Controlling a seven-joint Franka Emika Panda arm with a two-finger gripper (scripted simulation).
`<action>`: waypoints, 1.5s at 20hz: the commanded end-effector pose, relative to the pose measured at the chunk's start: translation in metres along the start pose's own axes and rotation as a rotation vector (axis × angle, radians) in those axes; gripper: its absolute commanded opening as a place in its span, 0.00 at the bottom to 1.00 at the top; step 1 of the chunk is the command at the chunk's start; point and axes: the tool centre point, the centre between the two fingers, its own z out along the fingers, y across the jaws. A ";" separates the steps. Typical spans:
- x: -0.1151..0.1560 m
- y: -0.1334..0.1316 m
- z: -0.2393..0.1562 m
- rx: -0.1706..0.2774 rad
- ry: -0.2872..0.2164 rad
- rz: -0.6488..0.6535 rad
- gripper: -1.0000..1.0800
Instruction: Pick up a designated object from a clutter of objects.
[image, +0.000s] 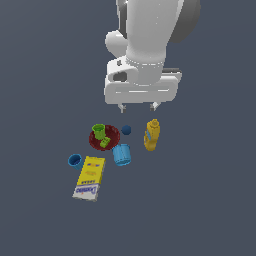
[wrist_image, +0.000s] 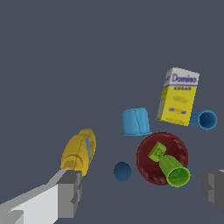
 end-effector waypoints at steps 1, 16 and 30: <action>0.000 0.000 0.000 0.000 0.000 0.000 0.96; 0.005 0.007 -0.002 0.002 -0.006 -0.022 0.96; 0.026 0.053 0.039 0.023 -0.006 -0.092 0.96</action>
